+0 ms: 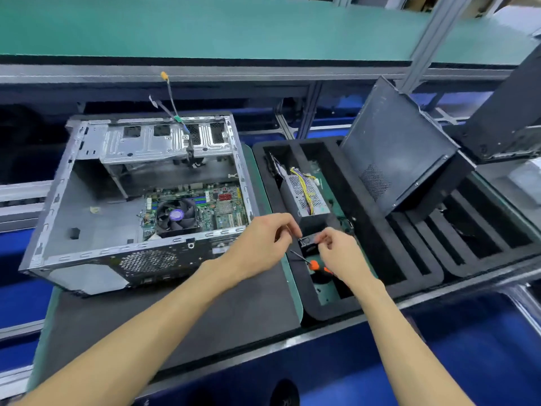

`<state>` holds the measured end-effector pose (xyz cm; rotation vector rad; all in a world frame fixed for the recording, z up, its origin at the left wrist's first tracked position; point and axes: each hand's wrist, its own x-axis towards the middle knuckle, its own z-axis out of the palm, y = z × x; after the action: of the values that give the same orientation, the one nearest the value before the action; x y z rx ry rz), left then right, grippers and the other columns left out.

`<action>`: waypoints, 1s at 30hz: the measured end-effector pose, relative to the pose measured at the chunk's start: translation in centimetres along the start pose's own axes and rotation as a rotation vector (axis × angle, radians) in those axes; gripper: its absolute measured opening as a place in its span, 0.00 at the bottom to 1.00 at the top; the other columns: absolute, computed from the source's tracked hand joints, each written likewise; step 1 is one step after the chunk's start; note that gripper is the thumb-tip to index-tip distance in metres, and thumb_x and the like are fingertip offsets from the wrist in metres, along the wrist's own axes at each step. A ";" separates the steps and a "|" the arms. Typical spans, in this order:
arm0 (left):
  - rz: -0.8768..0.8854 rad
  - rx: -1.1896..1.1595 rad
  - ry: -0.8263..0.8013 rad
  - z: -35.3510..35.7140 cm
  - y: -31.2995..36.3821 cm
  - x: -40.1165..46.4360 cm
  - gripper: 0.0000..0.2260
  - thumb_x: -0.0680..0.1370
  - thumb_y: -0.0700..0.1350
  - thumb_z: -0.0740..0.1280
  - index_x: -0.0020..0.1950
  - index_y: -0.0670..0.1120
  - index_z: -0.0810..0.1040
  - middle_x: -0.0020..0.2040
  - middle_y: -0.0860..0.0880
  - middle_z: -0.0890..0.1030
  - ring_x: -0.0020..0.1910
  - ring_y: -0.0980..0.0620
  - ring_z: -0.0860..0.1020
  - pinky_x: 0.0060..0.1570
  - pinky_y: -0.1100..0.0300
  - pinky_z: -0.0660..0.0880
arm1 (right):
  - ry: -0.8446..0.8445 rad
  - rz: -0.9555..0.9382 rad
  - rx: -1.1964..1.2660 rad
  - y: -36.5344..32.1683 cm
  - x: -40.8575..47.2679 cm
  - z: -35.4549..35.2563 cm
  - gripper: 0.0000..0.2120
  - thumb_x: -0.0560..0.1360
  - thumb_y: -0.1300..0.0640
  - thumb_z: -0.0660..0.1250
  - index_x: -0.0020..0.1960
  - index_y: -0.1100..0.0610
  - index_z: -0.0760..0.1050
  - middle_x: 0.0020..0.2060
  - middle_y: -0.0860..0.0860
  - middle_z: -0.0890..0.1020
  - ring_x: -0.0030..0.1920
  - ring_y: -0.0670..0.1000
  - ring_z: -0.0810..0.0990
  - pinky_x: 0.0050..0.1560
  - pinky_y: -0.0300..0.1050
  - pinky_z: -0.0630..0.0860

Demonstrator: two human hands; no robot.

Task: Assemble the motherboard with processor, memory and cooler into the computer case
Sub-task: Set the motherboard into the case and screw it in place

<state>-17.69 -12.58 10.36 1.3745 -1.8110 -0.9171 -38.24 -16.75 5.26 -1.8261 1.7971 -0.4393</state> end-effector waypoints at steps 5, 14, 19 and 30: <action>-0.035 0.022 -0.063 3.7 -0.2 0.3 0.13 0.78 0.40 0.59 0.45 0.54 0.79 0.37 0.60 0.79 0.36 0.57 0.77 0.36 0.67 0.72 | -0.233 0.053 -0.080 6.1 0.7 3.2 0.22 0.78 0.62 0.66 0.71 0.53 0.73 0.64 0.52 0.78 0.62 0.55 0.78 0.60 0.51 0.77; -0.256 0.081 -0.053 8.3 -2.7 1.4 0.13 0.78 0.38 0.59 0.44 0.52 0.80 0.38 0.55 0.81 0.37 0.54 0.79 0.40 0.60 0.77 | -0.190 -0.205 -0.197 9.5 2.8 6.0 0.10 0.79 0.55 0.67 0.60 0.50 0.77 0.44 0.45 0.76 0.58 0.54 0.72 0.46 0.50 0.74; -0.319 0.075 0.026 9.8 -3.8 2.4 0.13 0.77 0.37 0.60 0.43 0.53 0.79 0.36 0.54 0.82 0.35 0.52 0.81 0.39 0.56 0.79 | -0.048 -0.286 0.315 10.2 2.8 3.3 0.06 0.81 0.51 0.66 0.57 0.43 0.76 0.44 0.37 0.78 0.49 0.42 0.75 0.48 0.35 0.70; -0.450 0.383 -0.242 17.8 -5.8 7.2 0.14 0.76 0.35 0.60 0.59 0.44 0.77 0.52 0.46 0.81 0.49 0.45 0.80 0.51 0.54 0.77 | -0.065 -0.142 0.699 12.5 2.9 -1.0 0.14 0.79 0.47 0.56 0.63 0.39 0.72 0.32 0.56 0.72 0.30 0.60 0.69 0.27 0.59 0.73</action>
<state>-31.39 -18.35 -3.13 2.0461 -1.9662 -1.0314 -48.86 -19.35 -1.61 -1.4409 1.2433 -0.9160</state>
